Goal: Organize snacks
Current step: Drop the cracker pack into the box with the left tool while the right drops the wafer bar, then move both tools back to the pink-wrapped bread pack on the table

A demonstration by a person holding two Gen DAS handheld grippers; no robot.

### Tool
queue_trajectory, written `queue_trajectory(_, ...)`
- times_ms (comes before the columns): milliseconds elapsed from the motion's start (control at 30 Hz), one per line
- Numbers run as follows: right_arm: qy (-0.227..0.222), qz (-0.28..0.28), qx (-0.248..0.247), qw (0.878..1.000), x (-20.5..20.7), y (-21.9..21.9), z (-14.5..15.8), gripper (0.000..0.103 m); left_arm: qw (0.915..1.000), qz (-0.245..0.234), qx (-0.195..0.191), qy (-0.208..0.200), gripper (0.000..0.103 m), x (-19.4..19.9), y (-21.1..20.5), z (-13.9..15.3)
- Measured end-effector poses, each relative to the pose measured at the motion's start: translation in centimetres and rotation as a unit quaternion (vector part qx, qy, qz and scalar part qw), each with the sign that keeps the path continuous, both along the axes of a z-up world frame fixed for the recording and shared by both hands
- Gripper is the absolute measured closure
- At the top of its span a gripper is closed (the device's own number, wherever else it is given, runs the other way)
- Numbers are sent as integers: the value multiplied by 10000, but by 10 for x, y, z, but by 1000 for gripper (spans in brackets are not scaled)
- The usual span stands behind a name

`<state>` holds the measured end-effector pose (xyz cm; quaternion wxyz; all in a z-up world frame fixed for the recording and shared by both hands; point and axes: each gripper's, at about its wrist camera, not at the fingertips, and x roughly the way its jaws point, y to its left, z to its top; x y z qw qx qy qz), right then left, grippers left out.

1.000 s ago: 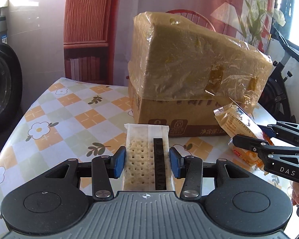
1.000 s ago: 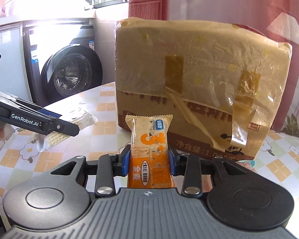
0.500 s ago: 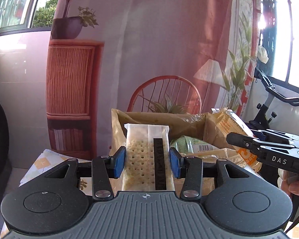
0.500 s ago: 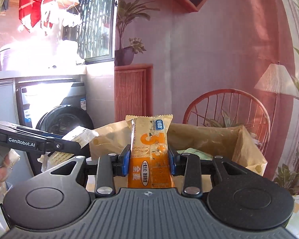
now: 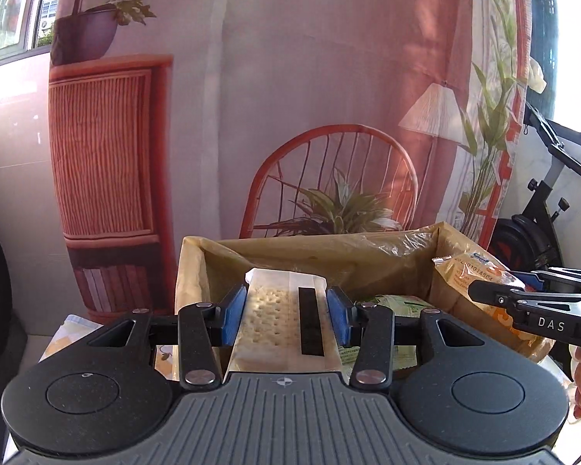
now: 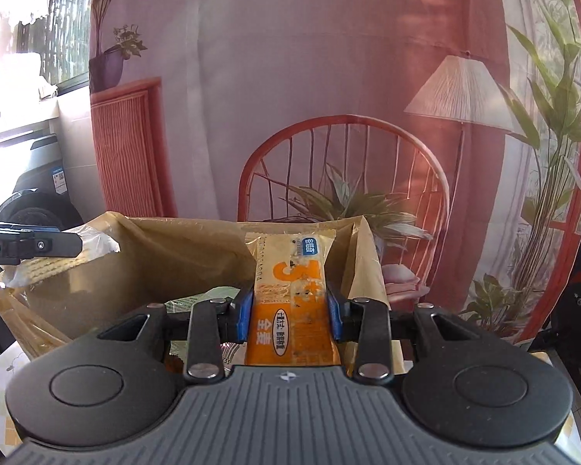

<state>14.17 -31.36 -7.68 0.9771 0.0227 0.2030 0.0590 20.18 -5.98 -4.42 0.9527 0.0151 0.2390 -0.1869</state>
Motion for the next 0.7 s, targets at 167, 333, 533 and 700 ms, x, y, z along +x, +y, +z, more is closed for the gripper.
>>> queue_trajectory(167,-120,46,122,9998,-6,-3,1,48,9999,59,70,58,43,2,2,-2)
queue_trajectory(333,-228,182,199,9994,-23,-5,8,48,9999,34,127,10,40,-9,4,6)
queue_trajectory(533,-328,311,223,9987,-47,-4,18,48,9999,-46,141,-84,34,-30,6,15)
queue_trajectory(700,-364,409,220,9983,-69,-1,22,48,9997,-85,175,-141,34,-52,11,20)
